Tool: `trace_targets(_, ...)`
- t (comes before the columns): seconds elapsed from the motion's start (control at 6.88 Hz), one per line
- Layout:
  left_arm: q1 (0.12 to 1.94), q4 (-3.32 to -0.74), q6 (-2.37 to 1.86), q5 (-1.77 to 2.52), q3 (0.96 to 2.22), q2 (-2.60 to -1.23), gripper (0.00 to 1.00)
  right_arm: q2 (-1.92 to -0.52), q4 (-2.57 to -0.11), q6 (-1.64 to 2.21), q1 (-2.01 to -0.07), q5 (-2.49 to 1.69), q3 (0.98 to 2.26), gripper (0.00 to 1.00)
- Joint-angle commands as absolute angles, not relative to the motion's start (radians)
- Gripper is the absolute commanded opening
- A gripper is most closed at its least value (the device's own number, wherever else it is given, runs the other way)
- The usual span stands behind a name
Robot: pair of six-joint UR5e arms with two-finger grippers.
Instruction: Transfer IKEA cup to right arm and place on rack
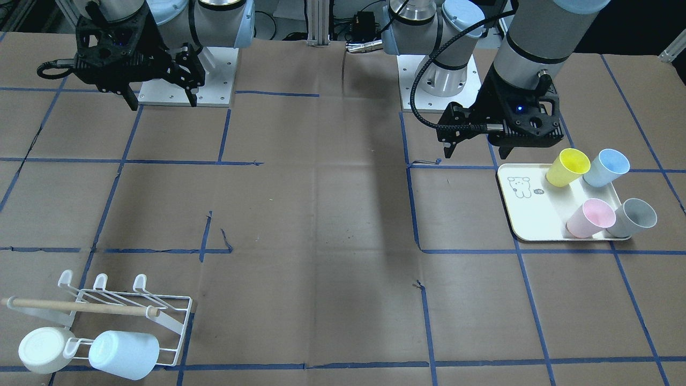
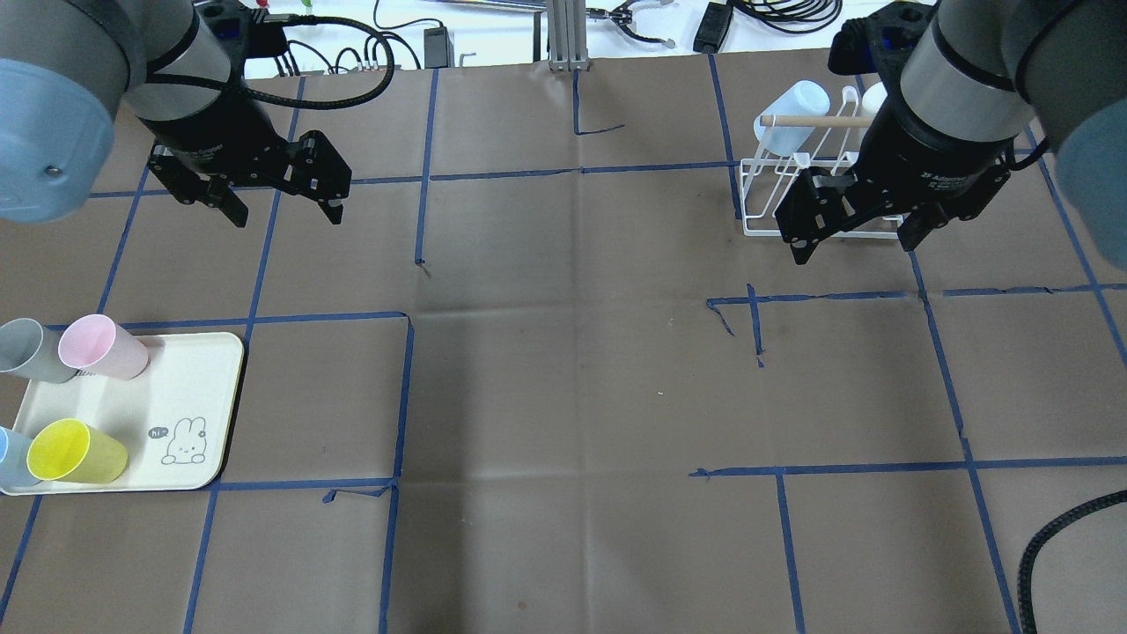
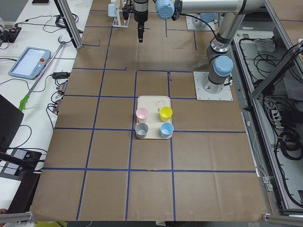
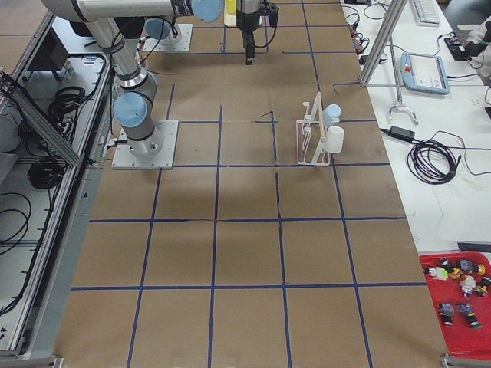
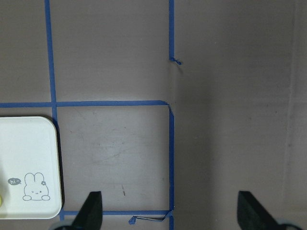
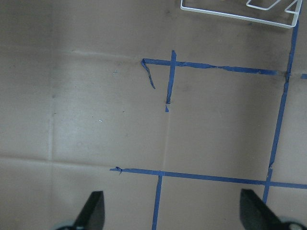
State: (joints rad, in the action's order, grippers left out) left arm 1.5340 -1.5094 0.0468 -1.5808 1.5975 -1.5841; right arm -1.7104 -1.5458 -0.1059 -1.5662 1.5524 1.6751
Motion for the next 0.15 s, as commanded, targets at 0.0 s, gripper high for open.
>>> trace_targets(0.0, 1.534, -1.509, 0.048, -1.582, 1.597, -1.586, 1.0, -1.71, -1.546, -0.104, -1.566, 1.552, 1.675, 1.0)
